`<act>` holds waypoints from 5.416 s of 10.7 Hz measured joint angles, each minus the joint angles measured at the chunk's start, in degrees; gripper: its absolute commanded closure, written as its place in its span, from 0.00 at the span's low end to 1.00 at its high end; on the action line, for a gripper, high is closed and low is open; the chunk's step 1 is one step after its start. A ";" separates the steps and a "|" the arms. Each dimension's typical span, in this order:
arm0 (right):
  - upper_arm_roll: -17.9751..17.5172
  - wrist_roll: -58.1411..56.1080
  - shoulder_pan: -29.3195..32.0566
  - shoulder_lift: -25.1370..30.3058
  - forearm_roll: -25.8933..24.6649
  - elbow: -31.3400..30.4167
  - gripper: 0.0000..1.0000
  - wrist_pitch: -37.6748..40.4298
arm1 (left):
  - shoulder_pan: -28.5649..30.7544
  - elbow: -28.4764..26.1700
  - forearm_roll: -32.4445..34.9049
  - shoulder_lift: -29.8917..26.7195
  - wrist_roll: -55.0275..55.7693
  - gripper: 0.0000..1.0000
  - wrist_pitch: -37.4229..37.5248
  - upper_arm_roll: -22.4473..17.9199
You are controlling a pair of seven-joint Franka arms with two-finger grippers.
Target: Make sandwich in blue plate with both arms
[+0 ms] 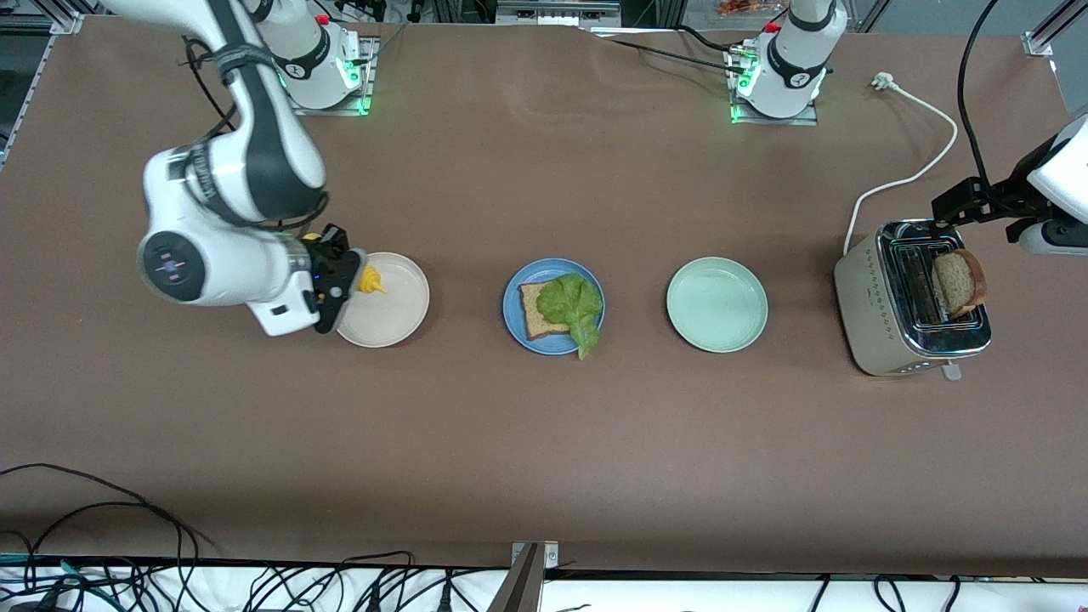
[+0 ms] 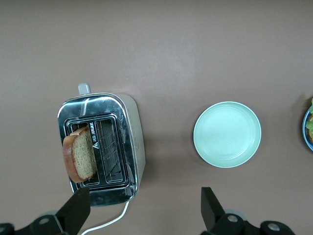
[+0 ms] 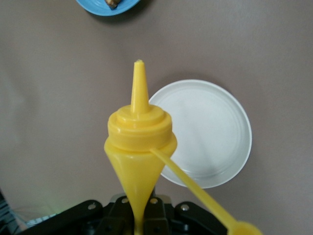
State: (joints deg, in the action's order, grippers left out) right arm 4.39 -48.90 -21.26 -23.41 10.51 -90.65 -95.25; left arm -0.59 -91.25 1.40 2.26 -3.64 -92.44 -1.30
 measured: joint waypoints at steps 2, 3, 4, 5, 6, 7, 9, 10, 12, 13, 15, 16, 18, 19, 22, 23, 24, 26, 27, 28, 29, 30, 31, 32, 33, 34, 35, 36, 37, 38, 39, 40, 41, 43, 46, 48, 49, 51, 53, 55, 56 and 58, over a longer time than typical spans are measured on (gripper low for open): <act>-2.53 5.68 -2.94 -0.03 -4.39 0.58 0.95 -2.26 | -0.01 0.00 0.00 0.18 0.00 0.00 -0.28 0.00; -2.79 7.67 -4.82 -0.10 -5.19 0.77 0.95 -3.40 | -0.01 0.00 0.00 0.25 0.00 0.00 -0.40 0.00; -2.86 9.86 -6.50 -0.33 -5.62 0.86 0.95 -4.81 | -0.01 0.00 0.00 0.28 0.00 0.00 -0.55 0.00; -2.89 11.83 -8.11 -0.74 -5.81 0.90 0.95 -6.47 | -0.02 0.00 0.00 0.28 0.00 0.00 -0.65 -0.01; -2.90 14.23 -9.73 -1.35 -5.91 0.94 0.95 -7.94 | -0.01 0.00 0.00 0.28 0.00 0.00 -0.69 -0.01; -2.91 16.60 -11.20 -2.08 -6.46 1.13 0.95 -8.86 | -0.02 0.00 0.00 0.27 0.00 0.00 -0.70 0.01; -2.97 20.91 -13.99 -4.20 -9.65 3.20 0.94 -9.75 | -0.02 0.00 0.00 0.28 -0.14 0.00 -0.70 -0.01; -3.02 22.99 -15.55 -5.63 -11.87 5.07 0.94 -9.80 | 0.01 -0.03 0.00 0.28 -0.28 0.00 -0.69 -0.02; -3.08 25.64 -18.61 -8.55 -15.85 8.30 0.94 -9.80 | 0.09 -0.14 0.00 0.29 -1.74 0.00 -0.69 -0.13; -3.10 26.35 -19.97 -9.93 -18.55 9.58 0.94 -9.77 | 0.15 -0.19 0.00 0.31 -2.14 0.00 -0.69 -0.19; -3.09 26.67 -22.90 -12.38 -26.43 11.22 0.94 -9.70 | 0.23 -0.25 0.00 0.33 -2.33 0.00 -0.69 -0.20; -3.08 26.86 -24.37 -13.52 -30.22 11.87 0.95 -9.64 | 0.24 -0.26 0.00 0.34 -2.35 0.00 -0.69 -0.20; -2.32 28.70 -27.45 -16.11 -35.92 14.51 0.95 -9.60 | 0.25 -0.27 0.00 0.34 -2.38 0.00 -0.69 -0.20; -0.78 28.86 -29.61 -17.69 -38.14 16.18 0.95 -9.29 | 0.27 -0.28 0.00 0.34 -2.38 0.00 -0.69 -0.21; 1.36 29.11 -33.87 -22.07 -47.22 18.14 0.95 -6.92 | 0.78 -0.28 0.00 0.32 -2.41 0.00 -0.69 -0.27; 1.36 29.11 -34.33 -23.00 -50.05 18.17 0.95 -5.89 | 0.80 -0.28 0.00 0.30 -2.41 0.00 -0.69 -0.27; 1.29 29.10 -34.93 -23.92 -52.59 18.18 0.95 -5.18 | 0.80 -0.28 0.00 0.28 -2.41 0.00 -0.69 -0.26; 1.14 28.05 -36.27 -25.32 -56.85 18.00 0.95 -3.64 | 1.35 -0.28 0.00 0.20 -2.41 0.00 -0.69 -0.24; 1.14 27.41 -36.69 -25.97 -57.77 17.91 0.95 -3.20 | 1.95 -0.28 0.00 0.15 -2.45 0.00 -0.69 -0.24; 1.14 26.11 -36.83 -26.34 -58.07 17.91 0.95 -3.06 | 2.36 -0.28 0.00 0.06 -2.49 0.00 -0.69 -0.25; 1.17 25.17 -36.81 -26.42 -58.12 17.92 0.95 -3.03 | 2.49 -0.28 0.00 -0.07 -2.50 0.00 -0.69 -0.25; 1.20 24.71 -36.80 -26.40 -58.12 17.97 0.95 -3.01 | 2.52 -0.28 0.00 -0.14 -2.50 0.01 -0.69 -0.27; 1.20 24.54 -36.80 -26.29 -58.12 18.06 0.95 -3.01 | 2.57 -0.38 0.00 -0.13 -2.50 0.01 -0.69 -0.30; 1.21 24.42 -36.78 -25.99 -57.86 18.07 0.94 -2.94 | 2.63 -0.57 0.00 -0.13 -2.50 0.01 -0.69 -0.45; 1.26 24.31 -36.66 -25.37 -56.34 17.92 0.94 -2.69 | 2.92 -0.70 0.00 -0.13 -2.50 0.01 -0.69 -0.61; 1.53 24.23 -36.35 -24.30 -53.58 17.53 0.94 -2.51 | 3.27 -0.82 0.00 -0.12 -2.51 0.02 -0.69 -0.74; 1.71 24.04 -35.64 -22.72 -50.33 16.88 0.94 -2.47 | 3.49 -1.13 0.00 -0.12 -2.53 0.02 -0.69 -0.91; 1.79 23.89 -34.57 -20.89 -46.78 16.15 0.94 -2.47 | 3.52 -1.69 0.01 -0.10 -2.53 0.02 -0.75 -1.55; 1.84 23.77 -33.27 -19.08 -42.56 15.54 0.94 -2.50 | 3.54 -2.22 0.01 0.00 -2.53 0.02 -0.87 -2.58; 1.87 23.60 -31.86 -17.16 -38.79 14.85 0.94 -2.62 | 3.60 -2.69 0.01 0.33 -2.55 0.04 -1.13 -3.83; 1.87 23.42 -30.55 -15.14 -36.39 14.04 0.94 -2.77 | 3.64 -3.34 0.01 0.84 -2.62 0.04 -2.26 -5.26; 1.90 23.08 -29.27 -13.15 -33.54 13.17 0.94 -2.82 | 3.65 -4.06 0.01 1.52 -2.69 0.04 -3.78 -6.69; 1.96 22.28 -27.73 -11.24 -29.85 12.13 0.94 -2.98 | 3.66 -5.08 0.00 2.27 -2.80 0.05 -5.49 -7.64; 2.14 18.22 -23.58 -7.03 -23.66 9.37 0.94 -4.35 | 3.65 -6.69 0.00 4.41 -3.04 0.05 -7.70 -8.78; 2.29 8.94 -17.18 -2.22 -14.57 7.16 0.94 -4.68 | 3.67 -9.97 0.00 6.80 -4.96 0.06 -12.11 -10.56; 2.36 1.99 -12.15 -0.81 -8.14 6.92 0.94 -4.69 | 3.71 -13.55 0.00 7.07 -5.80 0.11 -16.33 -12.26; 2.33 -2.18 -9.67 -0.64 -5.18 6.84 0.94 -4.68 | 3.72 -15.06 0.00 7.22 -5.93 0.16 -17.96 -12.64; 2.31 -11.38 -5.07 -0.69 1.61 6.16 0.94 -4.67 | 3.70 -16.50 0.00 8.16 -5.95 0.23 -19.05 -12.69; 2.15 -20.32 -0.36 -0.83 10.99 5.54 0.94 -1.77 | 3.72 -16.69 0.00 9.32 -5.95 0.31 -19.14 -12.73; 2.10 -29.91 5.14 -1.49 18.38 5.00 0.94 2.91 | 3.84 -17.03 0.00 9.83 -5.95 0.42 -19.15 -12.79; 2.09 -34.80 8.10 -2.32 21.37 4.79 0.94 5.26 | 4.07 -17.41 0.00 9.89 -5.95 0.51 -19.35 -12.81; 1.40 -43.35 13.54 -4.64 25.78 4.45 0.94 10.12 | 4.92 -18.12 0.00 9.91 -5.96 0.85 -19.89 -12.83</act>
State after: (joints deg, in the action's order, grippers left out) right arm 5.78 -92.25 -7.72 -28.06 36.29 -86.21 -85.13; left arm 4.33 -109.36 1.40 12.17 -9.59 -112.33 -14.13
